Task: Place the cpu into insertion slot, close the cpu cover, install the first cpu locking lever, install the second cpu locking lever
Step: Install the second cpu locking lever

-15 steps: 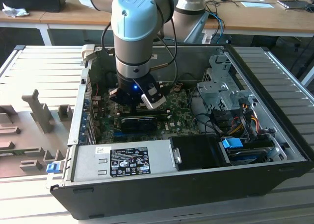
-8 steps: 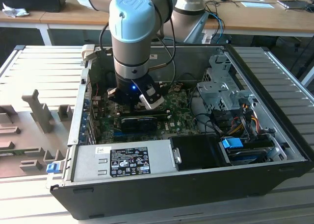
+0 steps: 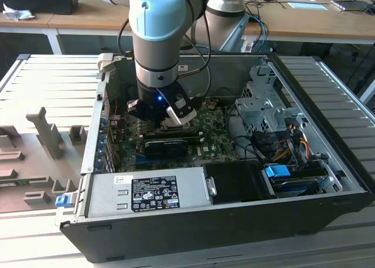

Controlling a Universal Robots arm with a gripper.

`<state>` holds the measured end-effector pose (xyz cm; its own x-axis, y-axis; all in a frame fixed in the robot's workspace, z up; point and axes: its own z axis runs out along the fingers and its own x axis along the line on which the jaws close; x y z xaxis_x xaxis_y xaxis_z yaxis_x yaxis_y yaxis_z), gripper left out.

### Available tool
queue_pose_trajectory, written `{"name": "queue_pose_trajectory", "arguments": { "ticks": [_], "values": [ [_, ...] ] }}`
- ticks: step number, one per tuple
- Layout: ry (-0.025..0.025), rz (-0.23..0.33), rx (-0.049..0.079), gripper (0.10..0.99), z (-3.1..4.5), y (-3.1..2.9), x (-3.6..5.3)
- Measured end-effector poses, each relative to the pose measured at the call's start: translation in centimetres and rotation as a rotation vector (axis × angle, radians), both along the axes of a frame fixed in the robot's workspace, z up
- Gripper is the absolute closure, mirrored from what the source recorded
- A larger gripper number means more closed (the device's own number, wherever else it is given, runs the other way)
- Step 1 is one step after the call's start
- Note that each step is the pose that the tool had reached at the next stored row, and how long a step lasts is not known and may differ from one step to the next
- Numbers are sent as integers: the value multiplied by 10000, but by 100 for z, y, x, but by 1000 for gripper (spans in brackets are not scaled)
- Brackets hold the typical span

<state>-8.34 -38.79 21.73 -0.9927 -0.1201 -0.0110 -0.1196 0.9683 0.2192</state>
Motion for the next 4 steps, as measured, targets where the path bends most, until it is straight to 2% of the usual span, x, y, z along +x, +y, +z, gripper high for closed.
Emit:
{"name": "queue_pose_trajectory", "arguments": {
  "ticks": [4],
  "values": [
    [-2,0,2,984,7,1,0]
  ]
}}
